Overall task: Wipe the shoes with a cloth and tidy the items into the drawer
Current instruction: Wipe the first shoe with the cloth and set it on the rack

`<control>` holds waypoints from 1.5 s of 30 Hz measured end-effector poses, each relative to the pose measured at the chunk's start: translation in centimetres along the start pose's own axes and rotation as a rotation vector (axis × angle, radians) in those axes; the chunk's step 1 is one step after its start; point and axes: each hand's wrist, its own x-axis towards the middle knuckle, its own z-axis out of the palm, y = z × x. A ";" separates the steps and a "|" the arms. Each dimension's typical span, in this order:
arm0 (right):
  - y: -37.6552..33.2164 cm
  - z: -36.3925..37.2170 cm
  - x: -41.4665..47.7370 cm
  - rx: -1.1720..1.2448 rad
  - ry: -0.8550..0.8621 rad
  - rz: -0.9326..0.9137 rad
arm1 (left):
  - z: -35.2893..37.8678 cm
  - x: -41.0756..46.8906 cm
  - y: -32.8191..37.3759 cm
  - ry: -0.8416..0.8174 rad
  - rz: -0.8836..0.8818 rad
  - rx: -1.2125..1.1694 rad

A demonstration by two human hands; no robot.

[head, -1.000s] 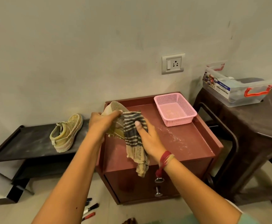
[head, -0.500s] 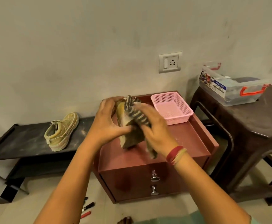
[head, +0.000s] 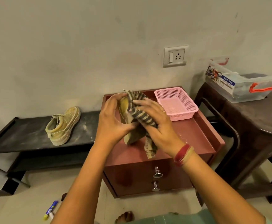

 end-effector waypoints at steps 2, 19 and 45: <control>0.2 -0.1 0.2 0.020 -0.034 0.003 | -0.1 0.0 0.0 0.004 0.029 0.012; -1.6 1.4 -0.4 0.075 -0.054 0.050 | -1.8 -1.1 -0.7 0.005 -0.023 0.060; -1.1 5.3 -1.1 0.334 -0.100 0.374 | -5.8 -5.7 -4.8 0.088 -0.149 -0.120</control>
